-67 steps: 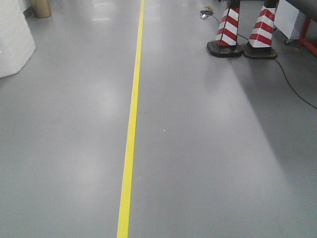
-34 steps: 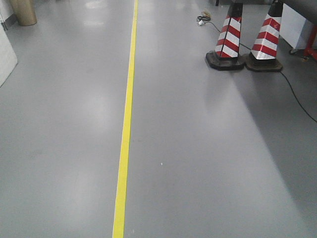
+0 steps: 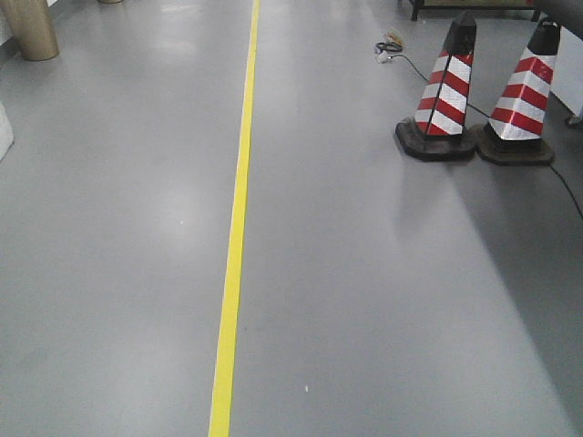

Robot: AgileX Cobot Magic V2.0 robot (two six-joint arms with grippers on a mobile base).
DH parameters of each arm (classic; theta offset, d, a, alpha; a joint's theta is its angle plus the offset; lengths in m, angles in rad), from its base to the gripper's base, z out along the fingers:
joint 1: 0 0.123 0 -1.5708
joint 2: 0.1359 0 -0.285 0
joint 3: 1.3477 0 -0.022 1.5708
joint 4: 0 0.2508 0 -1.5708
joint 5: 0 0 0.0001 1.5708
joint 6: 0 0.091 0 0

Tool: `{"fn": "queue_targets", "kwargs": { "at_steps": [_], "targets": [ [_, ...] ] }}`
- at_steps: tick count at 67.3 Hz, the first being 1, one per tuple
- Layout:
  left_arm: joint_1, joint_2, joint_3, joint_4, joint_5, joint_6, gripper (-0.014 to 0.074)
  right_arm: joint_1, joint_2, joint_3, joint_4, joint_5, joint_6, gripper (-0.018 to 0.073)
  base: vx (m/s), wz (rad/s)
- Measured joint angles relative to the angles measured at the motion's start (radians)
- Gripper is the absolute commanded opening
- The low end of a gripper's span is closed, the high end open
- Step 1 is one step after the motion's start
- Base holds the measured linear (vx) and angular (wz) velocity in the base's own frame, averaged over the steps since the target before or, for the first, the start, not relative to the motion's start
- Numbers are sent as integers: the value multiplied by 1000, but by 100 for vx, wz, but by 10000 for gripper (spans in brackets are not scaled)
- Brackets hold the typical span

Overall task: Move and align brake pads A on conveyor
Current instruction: 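Drive past the striped cones toward the black conveyor belt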

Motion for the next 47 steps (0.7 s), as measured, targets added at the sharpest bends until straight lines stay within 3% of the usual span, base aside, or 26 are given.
{"fn": "queue_targets", "kwargs": {
  "at_steps": [47],
  "targets": [
    [0,0,0,0,0,0,-6,0,0,0,0,0,0,-7,70,-5]
  ]
}}
